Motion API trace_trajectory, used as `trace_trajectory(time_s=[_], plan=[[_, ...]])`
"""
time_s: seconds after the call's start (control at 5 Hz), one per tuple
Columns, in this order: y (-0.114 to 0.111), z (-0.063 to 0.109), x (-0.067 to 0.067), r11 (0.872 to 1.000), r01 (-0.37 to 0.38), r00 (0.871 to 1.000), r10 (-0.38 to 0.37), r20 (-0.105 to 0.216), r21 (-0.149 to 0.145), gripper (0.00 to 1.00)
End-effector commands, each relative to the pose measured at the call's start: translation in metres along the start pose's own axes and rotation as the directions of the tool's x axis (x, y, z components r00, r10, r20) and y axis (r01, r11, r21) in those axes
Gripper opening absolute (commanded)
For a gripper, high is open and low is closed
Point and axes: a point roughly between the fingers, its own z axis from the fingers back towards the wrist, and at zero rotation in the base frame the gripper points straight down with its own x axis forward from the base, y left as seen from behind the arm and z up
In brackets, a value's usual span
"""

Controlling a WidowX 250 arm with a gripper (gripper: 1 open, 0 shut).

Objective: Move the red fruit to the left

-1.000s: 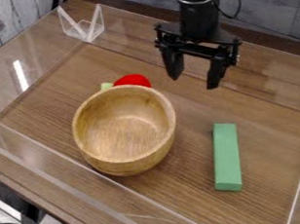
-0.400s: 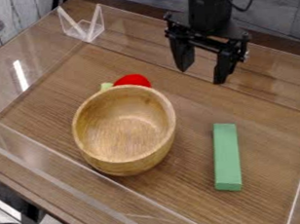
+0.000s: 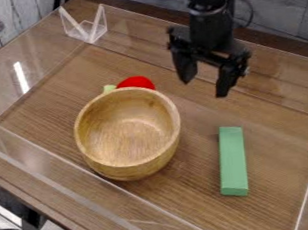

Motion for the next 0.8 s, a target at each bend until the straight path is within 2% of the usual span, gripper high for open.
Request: trace_trajectory(time_s=[0.0,0.2,0.4,0.6], plan=[[0.010,0.010,0.012,1.000,0.025,0.998,-0.024,0.052,-0.012,1.00],[0.010,0.016,0.016,0.997,0.074,0.996,-0.073,0.053,-0.019,1.00],[0.003,0.020,0.021,1.000,-0.029,0.999,0.029,0.045,0.004,1.00],[-0.001,0.021,0.022,0.998,-0.065,0.997,0.065,0.047,0.017,1.00]])
